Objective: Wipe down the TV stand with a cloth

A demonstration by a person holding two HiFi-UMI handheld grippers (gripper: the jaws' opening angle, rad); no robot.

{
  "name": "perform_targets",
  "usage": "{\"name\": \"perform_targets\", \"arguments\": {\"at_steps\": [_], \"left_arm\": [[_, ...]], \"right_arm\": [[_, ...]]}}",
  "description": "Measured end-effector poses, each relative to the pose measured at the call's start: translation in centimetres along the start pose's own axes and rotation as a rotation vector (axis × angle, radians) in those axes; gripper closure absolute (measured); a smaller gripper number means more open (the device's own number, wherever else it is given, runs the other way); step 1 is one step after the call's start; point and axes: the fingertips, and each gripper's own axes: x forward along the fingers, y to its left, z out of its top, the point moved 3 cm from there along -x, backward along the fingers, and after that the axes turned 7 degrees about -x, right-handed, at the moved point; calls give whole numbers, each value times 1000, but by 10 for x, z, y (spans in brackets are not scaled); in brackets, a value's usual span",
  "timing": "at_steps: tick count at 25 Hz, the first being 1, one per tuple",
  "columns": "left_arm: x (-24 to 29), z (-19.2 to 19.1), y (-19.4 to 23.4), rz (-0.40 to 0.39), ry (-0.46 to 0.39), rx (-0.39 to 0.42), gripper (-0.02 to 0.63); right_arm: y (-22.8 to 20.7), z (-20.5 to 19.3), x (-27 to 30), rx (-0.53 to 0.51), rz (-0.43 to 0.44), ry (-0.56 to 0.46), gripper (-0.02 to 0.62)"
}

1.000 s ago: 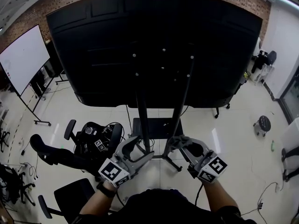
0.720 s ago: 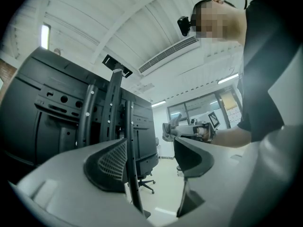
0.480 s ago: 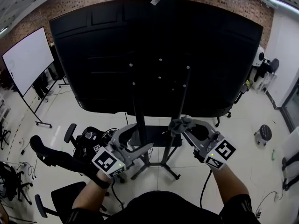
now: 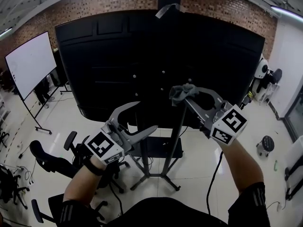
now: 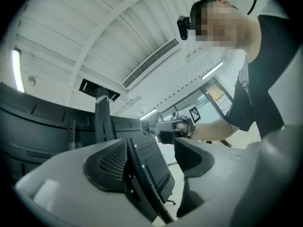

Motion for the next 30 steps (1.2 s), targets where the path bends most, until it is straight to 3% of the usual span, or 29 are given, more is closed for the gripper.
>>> {"name": "perform_targets", "arguments": {"at_steps": [6,14,23,30], "left_arm": [[17,46,15,-47,-33,49,268],[45,106,54,-52,-68,117,268],[68,159,85,-49,-79,174,268],[79,183,100,-35,-100,165,268]], "right_arm": [[-46,39,26,4,-24,-10,538],[-124,100,65,-102,-88,21,538],[-176,158,112,-264,-153,123,537],[-207,192,150,-442,-245,212,537]]}}
